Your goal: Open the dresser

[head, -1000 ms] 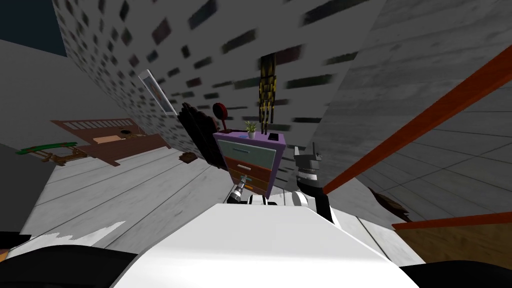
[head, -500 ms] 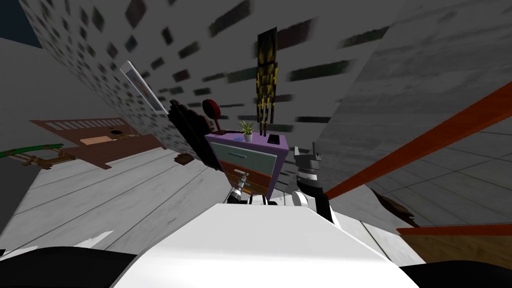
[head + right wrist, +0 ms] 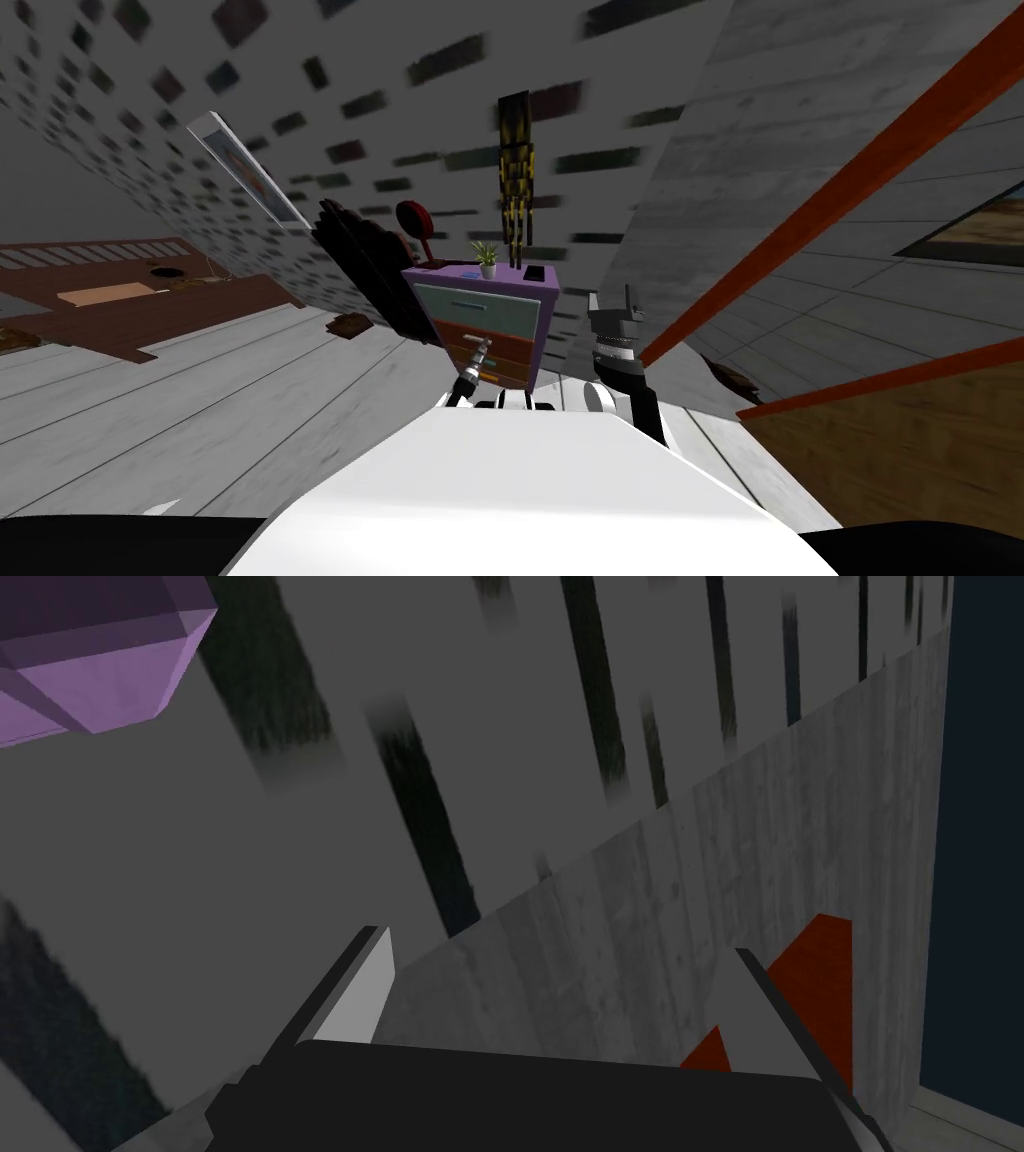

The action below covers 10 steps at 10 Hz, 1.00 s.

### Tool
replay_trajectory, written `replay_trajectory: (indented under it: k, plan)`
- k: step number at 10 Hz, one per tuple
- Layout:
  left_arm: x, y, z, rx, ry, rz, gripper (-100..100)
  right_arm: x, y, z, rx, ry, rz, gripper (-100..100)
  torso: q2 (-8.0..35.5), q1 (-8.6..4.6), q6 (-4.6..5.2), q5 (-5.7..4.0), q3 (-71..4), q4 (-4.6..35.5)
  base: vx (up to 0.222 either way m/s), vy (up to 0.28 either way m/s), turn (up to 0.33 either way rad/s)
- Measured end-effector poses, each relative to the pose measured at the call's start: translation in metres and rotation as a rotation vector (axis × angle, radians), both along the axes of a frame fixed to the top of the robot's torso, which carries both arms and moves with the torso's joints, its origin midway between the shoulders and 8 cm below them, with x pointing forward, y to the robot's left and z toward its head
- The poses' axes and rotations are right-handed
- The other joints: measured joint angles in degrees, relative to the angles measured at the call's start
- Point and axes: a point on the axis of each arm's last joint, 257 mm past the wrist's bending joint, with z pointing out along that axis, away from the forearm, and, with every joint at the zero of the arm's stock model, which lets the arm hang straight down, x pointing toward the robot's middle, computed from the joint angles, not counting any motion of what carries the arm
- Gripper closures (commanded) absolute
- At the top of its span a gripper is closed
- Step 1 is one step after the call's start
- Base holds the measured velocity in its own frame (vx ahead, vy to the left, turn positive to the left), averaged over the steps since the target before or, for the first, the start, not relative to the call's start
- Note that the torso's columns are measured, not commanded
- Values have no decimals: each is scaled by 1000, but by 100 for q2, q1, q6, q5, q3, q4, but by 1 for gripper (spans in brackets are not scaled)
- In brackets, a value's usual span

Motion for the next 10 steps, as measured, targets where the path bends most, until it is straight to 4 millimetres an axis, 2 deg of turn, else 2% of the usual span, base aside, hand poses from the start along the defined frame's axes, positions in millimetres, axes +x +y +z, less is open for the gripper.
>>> replay_trajectory:
  k: [10]
  plan:
    - [75,58,13,-10,-7,117,-100,0,0,0,0,0,0,0,0,5,-3,1,1,0,-79,-13,-124]
